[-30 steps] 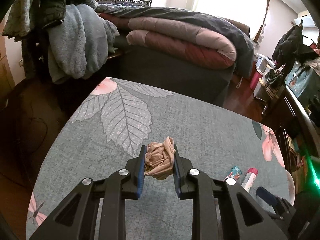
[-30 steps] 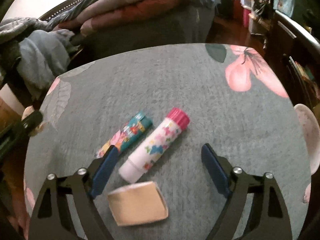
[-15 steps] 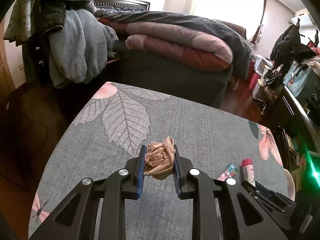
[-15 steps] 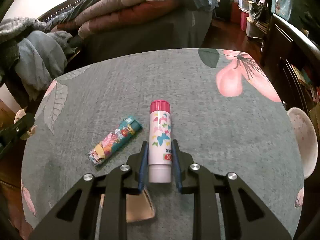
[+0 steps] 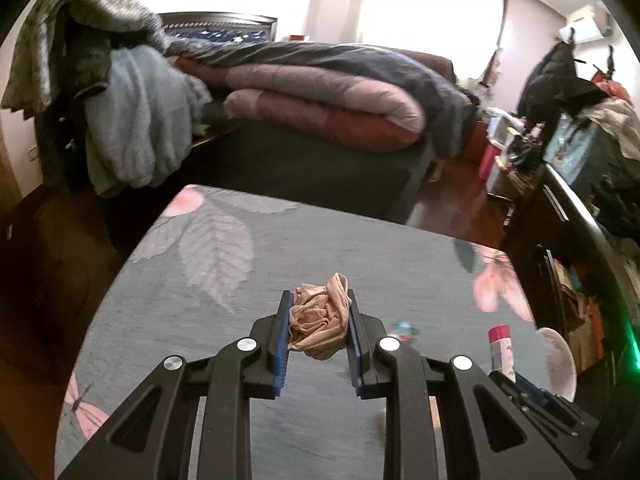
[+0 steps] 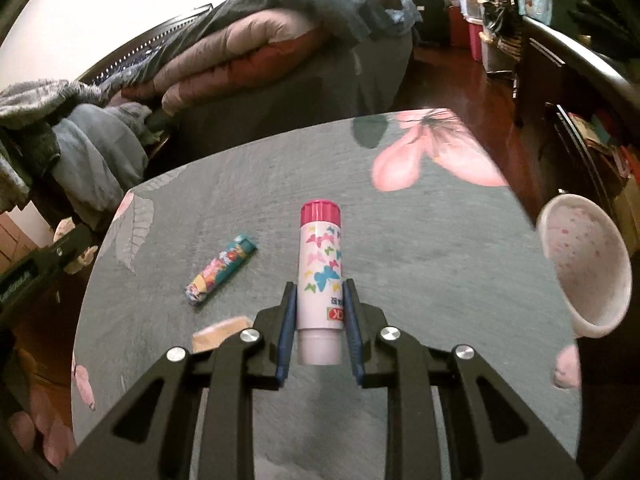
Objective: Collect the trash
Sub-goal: 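Carry the cloth and glue stick over the wastebasket and open both tools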
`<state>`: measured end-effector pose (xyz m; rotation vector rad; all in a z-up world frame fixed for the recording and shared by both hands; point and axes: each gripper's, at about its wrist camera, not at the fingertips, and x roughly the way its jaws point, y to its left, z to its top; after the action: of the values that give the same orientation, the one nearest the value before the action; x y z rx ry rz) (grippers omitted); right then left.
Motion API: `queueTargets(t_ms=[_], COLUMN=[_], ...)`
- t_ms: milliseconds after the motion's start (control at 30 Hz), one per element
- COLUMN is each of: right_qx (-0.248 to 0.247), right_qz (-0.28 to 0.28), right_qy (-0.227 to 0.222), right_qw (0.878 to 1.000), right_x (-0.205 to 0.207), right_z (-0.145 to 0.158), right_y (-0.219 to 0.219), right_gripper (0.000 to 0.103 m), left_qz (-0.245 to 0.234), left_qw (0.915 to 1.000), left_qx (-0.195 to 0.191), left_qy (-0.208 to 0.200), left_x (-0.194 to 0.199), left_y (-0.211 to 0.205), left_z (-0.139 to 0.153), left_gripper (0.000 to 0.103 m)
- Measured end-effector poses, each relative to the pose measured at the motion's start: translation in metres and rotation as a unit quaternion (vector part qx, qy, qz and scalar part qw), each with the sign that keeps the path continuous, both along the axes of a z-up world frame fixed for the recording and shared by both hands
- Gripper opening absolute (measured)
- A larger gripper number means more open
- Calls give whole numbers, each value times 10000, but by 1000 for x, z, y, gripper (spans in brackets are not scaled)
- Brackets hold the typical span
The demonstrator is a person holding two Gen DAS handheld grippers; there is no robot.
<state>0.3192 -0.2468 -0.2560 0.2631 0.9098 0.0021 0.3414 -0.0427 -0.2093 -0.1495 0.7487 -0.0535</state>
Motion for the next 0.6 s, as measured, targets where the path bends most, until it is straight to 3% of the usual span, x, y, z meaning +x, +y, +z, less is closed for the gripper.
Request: queueTargets(t_ms=[300,600], right_qx=[-39,32], right_qz=[-373,-944], right_qy=[-316,-465], right_qw=[9988,9944], right_x=[-56,-95], right_z=[16,20], right_y=[-61,-133], right_gripper=[24,24], left_qz=[-781,-1586], left_qw=[9967,9867], left_qx=[-23,53], left_qy=[-210,-353], left_x=[-20,-38], left_y=[-80,-161], left_z=[21,31], left_gripper=[24,24])
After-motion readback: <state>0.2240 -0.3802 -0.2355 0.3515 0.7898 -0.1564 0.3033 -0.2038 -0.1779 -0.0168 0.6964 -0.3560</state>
